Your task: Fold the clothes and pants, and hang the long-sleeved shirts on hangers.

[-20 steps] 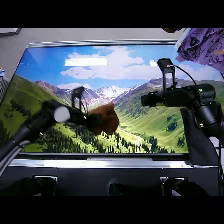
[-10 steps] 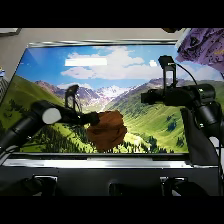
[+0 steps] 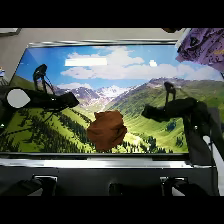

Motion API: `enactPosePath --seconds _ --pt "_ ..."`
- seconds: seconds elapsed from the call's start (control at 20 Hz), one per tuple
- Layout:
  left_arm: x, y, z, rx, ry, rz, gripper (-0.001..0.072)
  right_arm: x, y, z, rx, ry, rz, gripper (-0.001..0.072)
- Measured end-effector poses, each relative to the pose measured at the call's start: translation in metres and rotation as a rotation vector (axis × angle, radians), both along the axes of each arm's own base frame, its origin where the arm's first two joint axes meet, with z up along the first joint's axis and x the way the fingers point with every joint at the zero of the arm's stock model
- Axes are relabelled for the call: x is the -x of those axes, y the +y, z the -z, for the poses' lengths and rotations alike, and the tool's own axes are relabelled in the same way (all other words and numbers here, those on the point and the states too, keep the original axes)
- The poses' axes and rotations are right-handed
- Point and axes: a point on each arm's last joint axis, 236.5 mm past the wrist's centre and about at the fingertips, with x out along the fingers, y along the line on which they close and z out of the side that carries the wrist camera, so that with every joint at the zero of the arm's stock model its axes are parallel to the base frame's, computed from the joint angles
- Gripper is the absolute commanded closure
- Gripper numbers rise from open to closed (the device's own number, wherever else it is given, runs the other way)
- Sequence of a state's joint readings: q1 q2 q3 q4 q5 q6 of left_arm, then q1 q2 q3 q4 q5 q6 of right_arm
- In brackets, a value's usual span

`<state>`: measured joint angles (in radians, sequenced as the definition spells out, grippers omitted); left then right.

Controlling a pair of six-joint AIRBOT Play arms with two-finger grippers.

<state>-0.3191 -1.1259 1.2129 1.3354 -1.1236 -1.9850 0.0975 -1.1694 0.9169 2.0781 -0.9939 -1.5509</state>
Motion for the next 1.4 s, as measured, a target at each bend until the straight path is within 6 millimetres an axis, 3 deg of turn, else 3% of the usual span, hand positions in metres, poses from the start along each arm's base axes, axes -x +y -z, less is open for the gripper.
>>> enactPosePath --seconds 0.15,0.35,0.4,0.5,0.55,0.6,0.75,1.15,1.4 --pt "-0.003 0.007 -0.001 -0.001 -0.004 -0.014 0.0094 0.024 0.035 0.037 -0.142 0.115 -0.043 0.024" --pt "-0.007 0.01 0.004 -0.006 0.009 -0.023 0.0093 0.042 0.076 0.073 -0.213 0.195 -0.098 0.0244" --pt "-0.008 0.011 0.007 -0.008 0.015 -0.027 0.0093 0.044 0.083 0.08 -0.216 0.205 -0.109 0.0288" --pt "-0.01 0.013 0.013 -0.013 0.029 -0.033 0.0093 0.047 0.092 0.09 -0.218 0.212 -0.116 0.0568" --pt "-0.011 0.014 0.016 -0.015 0.038 -0.037 0.0093 0.046 0.094 0.092 -0.216 0.206 -0.115 0.0661" --pt "-0.012 0.015 0.021 -0.018 0.05 -0.038 0.0093 0.046 0.096 0.094 -0.216 0.203 -0.119 0.0687" --pt "-0.016 0.009 0.047 -0.016 0.106 -0.022 0.0095 0.044 0.098 0.089 -0.212 0.172 -0.13 0.0687" --pt "-0.033 -0.046 0.146 0.161 0.265 0.041 0.01 0.043 0.095 0.061 -0.195 0.107 -0.147 0.0687" --pt "-0.042 -0.068 0.18 0.254 0.3 0.042 0.0143 0.052 0.096 0.057 -0.203 0.134 -0.161 0.0687"
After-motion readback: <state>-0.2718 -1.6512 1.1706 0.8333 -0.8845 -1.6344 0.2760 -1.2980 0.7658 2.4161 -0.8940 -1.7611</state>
